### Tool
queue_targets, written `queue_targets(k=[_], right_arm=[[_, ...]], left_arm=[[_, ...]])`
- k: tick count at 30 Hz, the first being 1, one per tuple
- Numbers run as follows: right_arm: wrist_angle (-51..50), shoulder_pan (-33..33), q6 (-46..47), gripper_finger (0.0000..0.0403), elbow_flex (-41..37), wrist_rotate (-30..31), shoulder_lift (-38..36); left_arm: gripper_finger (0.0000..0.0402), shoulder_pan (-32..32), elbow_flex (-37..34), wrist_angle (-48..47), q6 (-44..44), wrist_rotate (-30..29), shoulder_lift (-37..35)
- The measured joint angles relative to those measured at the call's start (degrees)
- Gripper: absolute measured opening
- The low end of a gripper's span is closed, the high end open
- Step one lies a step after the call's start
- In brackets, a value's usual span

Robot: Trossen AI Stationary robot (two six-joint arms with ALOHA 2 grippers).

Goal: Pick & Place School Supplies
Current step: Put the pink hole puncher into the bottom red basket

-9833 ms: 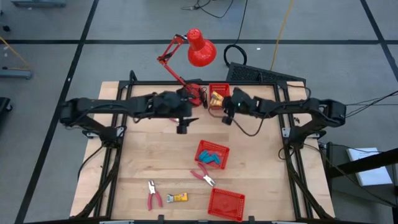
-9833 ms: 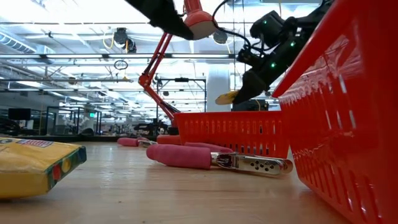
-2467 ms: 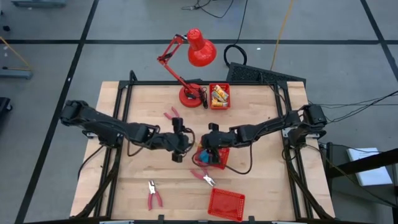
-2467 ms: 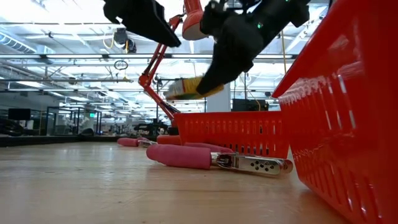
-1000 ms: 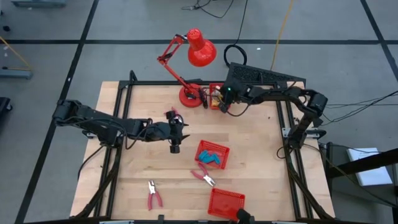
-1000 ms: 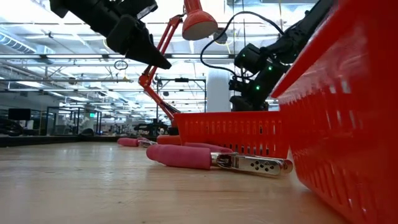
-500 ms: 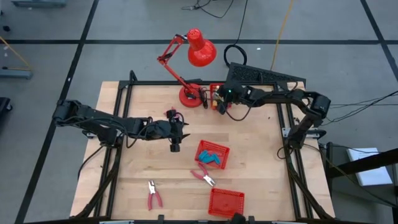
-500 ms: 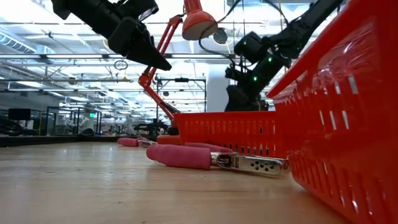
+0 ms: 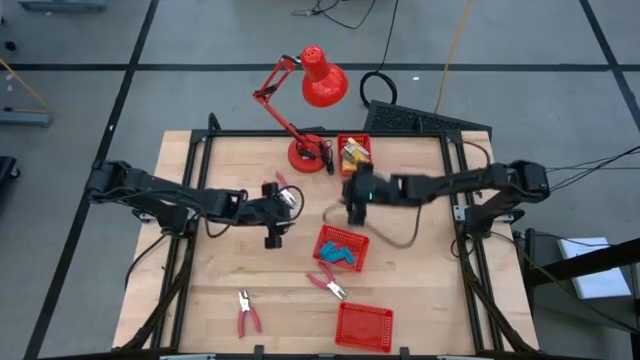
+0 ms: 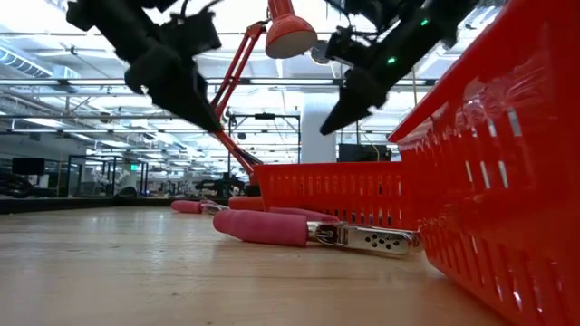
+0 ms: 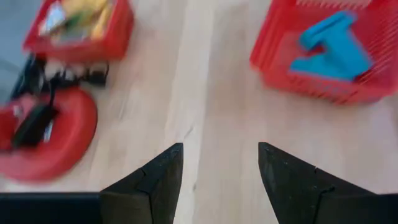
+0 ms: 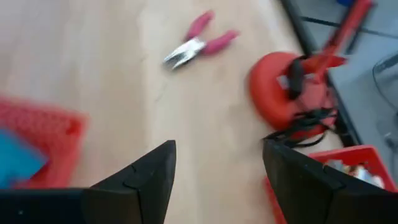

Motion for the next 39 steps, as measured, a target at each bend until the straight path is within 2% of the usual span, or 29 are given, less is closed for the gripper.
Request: queue_targets(k=[4, 10, 13, 21, 26, 33, 39], right_arm=[[-3.7, 7.7, 2.1, 0.0230, 0.0, 5.3, 0.0], [-8.1, 16.5, 7.2, 0.0230, 0.0, 12.2, 0.0], [-10.2, 19.9, 8.1, 0.0230, 0.0, 16.0, 0.0], [-11.8, 24.1, 11.9, 0.0230, 0.1, 18.3, -1.8], [-12.2, 25.9, 13.1, 0.0230, 0.0, 20.6, -3.7], [-12.5, 27.8, 16.2, 0.0231, 0.1, 21.5, -5.0], [-14.9, 30.0, 19.6, 0.0230, 0.0, 22.6, -5.1]], left_arm=[[0.0209, 1.5, 0.0, -4.2, -2.7, 1.1, 1.0], [0.0209, 0.6, 0.0, -5.7, -2.1, 14.1, 4.3], [0.0209, -3.0, 0.1, -3.7, -2.1, 16.5, 6.0], [0.0209, -13.1, 0.3, 8.5, -3.0, 16.8, 9.6], [0.0209, -15.5, 0.3, 14.8, -3.4, 15.0, 13.4], [0.0210, -15.0, 6.3, 13.8, -1.5, 14.3, 21.2], [0.0209, -15.5, 14.8, 4.9, 0.4, 17.2, 28.1]])
